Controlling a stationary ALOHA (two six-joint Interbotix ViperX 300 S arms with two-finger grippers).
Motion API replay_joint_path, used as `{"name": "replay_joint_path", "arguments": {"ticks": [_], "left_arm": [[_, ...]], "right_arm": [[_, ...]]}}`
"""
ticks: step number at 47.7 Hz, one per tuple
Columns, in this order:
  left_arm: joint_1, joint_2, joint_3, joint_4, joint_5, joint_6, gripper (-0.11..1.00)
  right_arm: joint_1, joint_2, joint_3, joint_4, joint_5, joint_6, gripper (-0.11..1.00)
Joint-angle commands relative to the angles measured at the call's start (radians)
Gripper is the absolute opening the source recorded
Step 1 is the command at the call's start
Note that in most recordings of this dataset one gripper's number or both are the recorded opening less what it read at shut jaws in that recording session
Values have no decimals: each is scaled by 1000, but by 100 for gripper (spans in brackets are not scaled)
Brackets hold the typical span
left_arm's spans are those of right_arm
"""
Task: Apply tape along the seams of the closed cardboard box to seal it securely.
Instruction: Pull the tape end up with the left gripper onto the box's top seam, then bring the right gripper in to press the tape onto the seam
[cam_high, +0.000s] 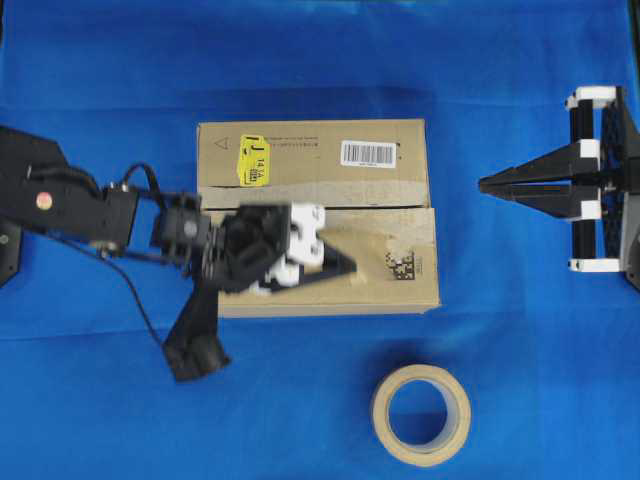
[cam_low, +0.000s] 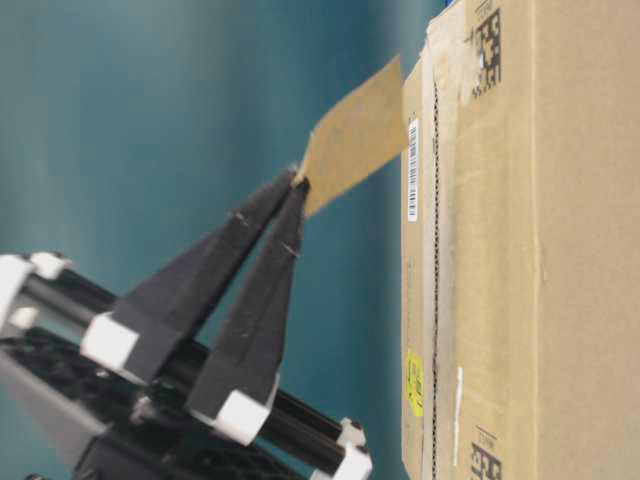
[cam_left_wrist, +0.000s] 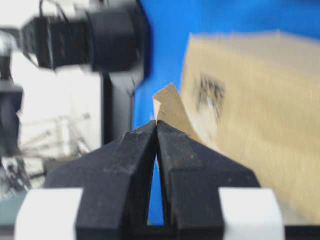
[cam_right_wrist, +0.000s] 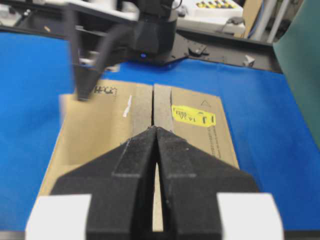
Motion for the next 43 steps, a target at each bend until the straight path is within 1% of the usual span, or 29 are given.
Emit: {"name": "replay_joint_path", "arguments": {"ticks": [1,14,31,43], "left_arm": [[29,-34,-2,2,9,3,0],[83,-49,21,2,64,6,0],[107,-35,101,2,100,35,0],[110,-41,117,2,129,35,0]], "right_arm": [[2,6,-17,2,-3,-2,0],[2,12,-17,-3,-8,-5,0],[2,12,-15,-3,-14,-5,0],[2,25,-17,-6,-37,-9,0]]}}
